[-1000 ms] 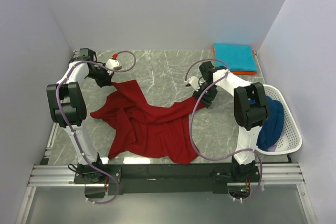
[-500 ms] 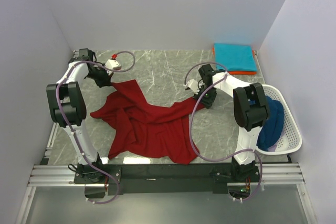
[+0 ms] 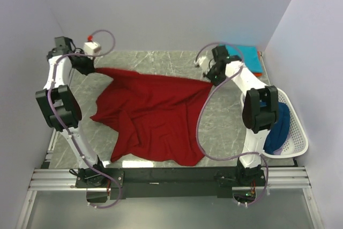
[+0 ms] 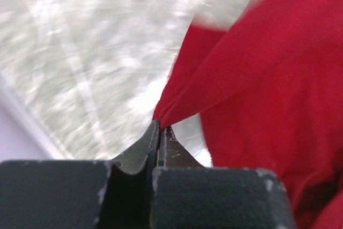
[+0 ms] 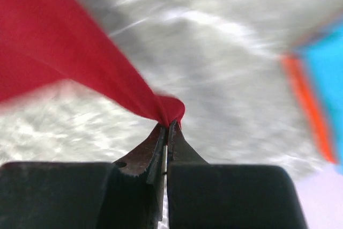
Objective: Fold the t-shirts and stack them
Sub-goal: Flatten the tshirt out
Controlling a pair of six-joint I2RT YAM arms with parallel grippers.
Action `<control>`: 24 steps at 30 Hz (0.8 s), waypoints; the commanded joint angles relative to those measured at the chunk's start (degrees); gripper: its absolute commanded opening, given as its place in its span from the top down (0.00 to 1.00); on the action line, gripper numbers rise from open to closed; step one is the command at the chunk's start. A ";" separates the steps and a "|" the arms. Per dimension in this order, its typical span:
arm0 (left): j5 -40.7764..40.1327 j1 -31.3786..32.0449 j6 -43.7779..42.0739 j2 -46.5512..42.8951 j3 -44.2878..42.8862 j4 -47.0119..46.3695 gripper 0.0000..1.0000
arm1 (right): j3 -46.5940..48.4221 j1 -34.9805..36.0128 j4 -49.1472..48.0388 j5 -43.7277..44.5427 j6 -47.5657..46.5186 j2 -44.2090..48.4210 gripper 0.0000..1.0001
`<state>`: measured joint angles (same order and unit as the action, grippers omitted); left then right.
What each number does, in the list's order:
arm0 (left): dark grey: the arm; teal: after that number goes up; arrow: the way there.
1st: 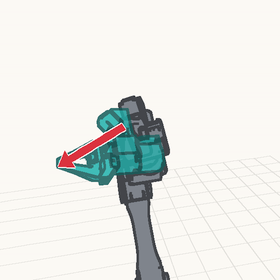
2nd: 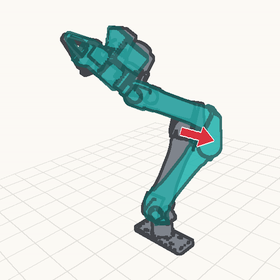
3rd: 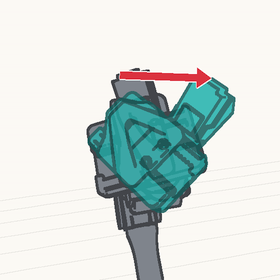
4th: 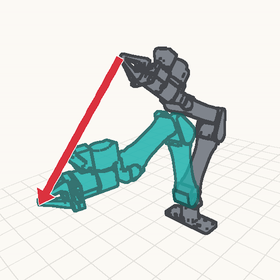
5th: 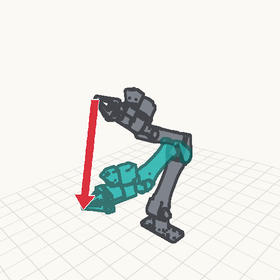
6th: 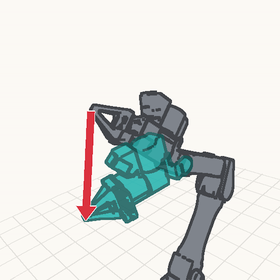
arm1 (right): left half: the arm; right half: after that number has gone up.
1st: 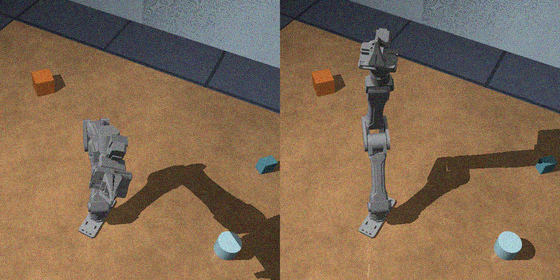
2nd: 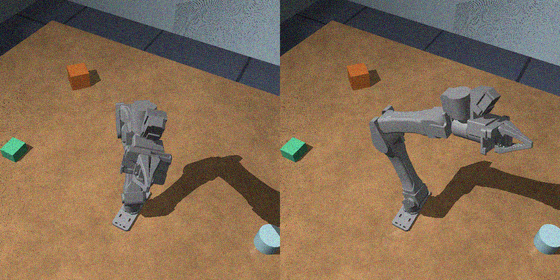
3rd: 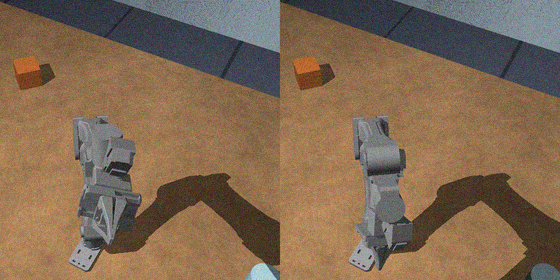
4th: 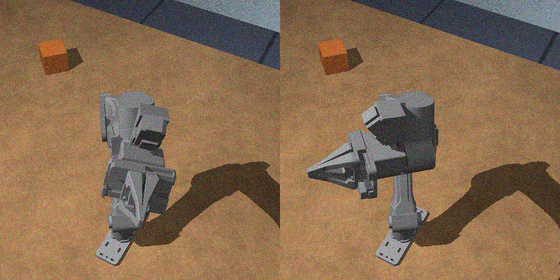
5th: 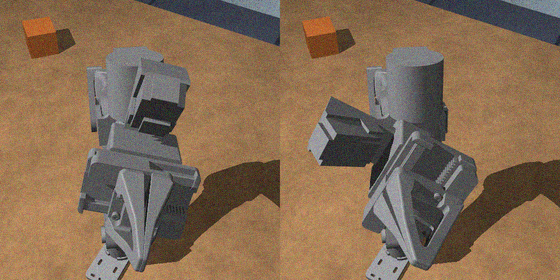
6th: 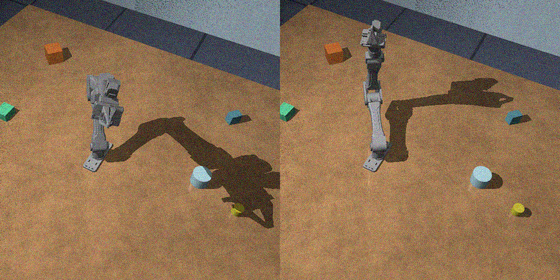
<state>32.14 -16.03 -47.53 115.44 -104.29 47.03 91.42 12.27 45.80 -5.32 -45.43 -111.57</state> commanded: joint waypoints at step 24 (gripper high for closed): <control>-21.41 -9.02 35.49 -44.15 6.20 -48.15 0.99 | 29.62 -1.20 -18.02 22.72 10.01 31.75 1.00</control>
<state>20.40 -22.35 -14.09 74.96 -100.03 8.10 122.76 12.45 36.45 7.73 -35.33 -87.09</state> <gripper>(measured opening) 0.015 0.015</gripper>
